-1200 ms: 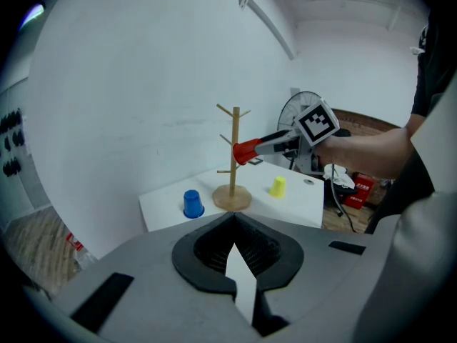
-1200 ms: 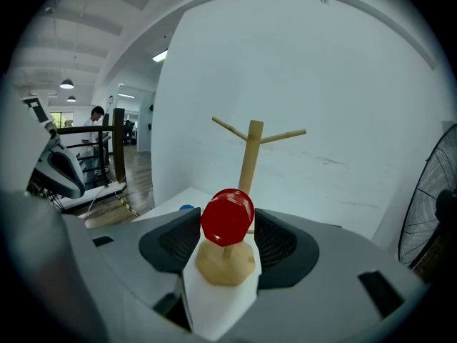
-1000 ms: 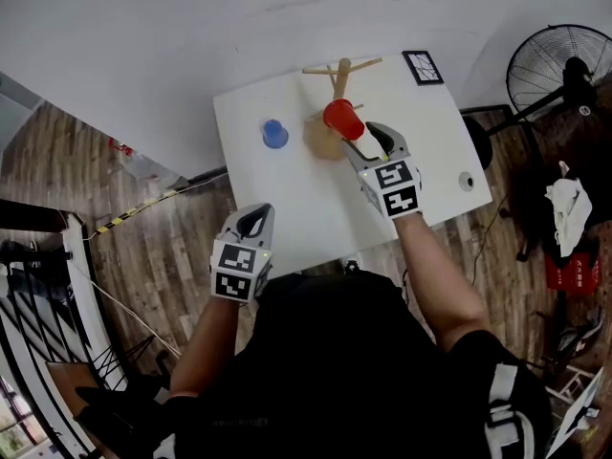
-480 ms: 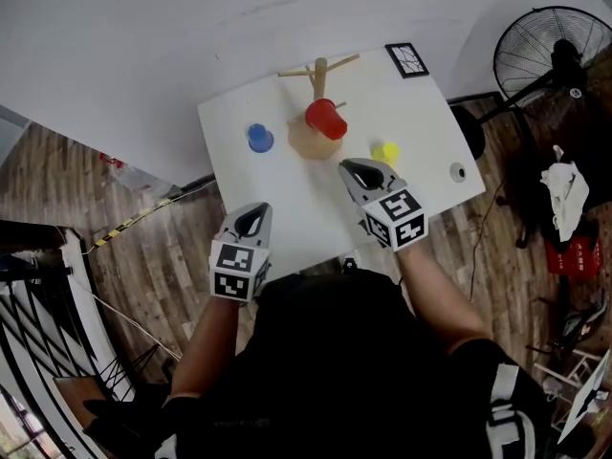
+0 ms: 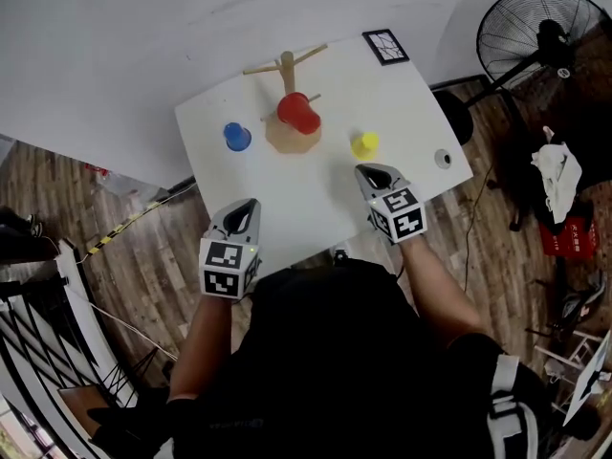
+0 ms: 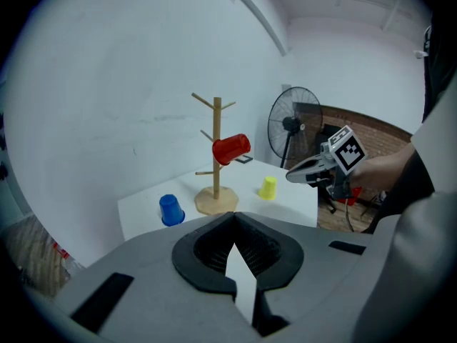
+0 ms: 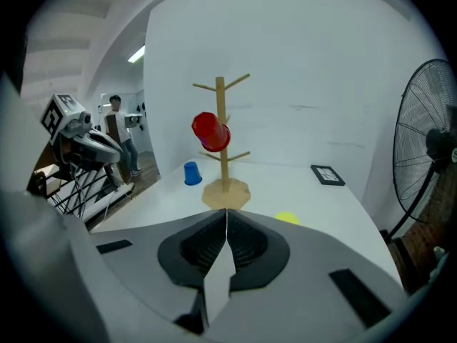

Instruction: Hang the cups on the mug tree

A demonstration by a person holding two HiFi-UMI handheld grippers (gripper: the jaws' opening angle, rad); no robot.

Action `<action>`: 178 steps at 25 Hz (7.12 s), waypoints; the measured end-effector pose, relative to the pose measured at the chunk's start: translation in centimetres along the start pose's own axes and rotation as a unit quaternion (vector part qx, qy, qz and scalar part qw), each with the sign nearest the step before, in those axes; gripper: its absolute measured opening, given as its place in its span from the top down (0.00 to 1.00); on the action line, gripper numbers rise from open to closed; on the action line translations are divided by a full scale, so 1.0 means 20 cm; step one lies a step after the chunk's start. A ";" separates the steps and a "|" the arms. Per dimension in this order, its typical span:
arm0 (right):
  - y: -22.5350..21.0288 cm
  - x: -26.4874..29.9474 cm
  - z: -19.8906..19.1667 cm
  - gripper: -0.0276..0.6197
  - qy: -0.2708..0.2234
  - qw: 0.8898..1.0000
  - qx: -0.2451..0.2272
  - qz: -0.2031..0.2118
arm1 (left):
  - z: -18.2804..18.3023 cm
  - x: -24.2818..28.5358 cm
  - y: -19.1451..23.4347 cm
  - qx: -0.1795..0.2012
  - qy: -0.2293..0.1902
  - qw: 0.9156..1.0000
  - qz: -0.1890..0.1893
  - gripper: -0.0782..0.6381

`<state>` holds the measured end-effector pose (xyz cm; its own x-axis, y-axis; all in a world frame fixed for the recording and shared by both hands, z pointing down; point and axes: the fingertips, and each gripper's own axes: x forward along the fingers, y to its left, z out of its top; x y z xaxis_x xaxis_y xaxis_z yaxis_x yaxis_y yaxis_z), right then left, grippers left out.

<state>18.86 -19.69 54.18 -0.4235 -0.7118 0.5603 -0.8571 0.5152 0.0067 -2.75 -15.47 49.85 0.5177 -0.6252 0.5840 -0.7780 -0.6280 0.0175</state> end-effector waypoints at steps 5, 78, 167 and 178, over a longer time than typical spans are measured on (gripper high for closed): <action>-0.18 0.01 -0.12 0.94 0.025 0.999 -0.005 -0.028 | 0.00 0.03 -0.04 -0.009 0.003 1.000 0.009 0.87; -0.39 0.03 1.32 0.60 -0.247 0.935 0.179 0.180 | -0.06 -0.12 -0.08 -0.083 -0.014 0.989 0.122 0.87; 0.57 -0.40 0.18 0.95 -0.106 0.987 0.119 0.014 | -0.08 0.87 0.88 0.047 0.096 0.993 0.039 0.52; 0.52 -0.45 0.13 0.95 -0.102 0.987 0.127 -0.003 | -0.10 0.88 0.90 0.002 0.095 0.994 0.052 0.57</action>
<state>13.09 -9.20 47.05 -0.4455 -0.8093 0.3829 -0.8950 0.3926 -0.2115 -8.37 -36.91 62.16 0.3575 -0.5878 0.7258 -0.8225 -0.5663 -0.0535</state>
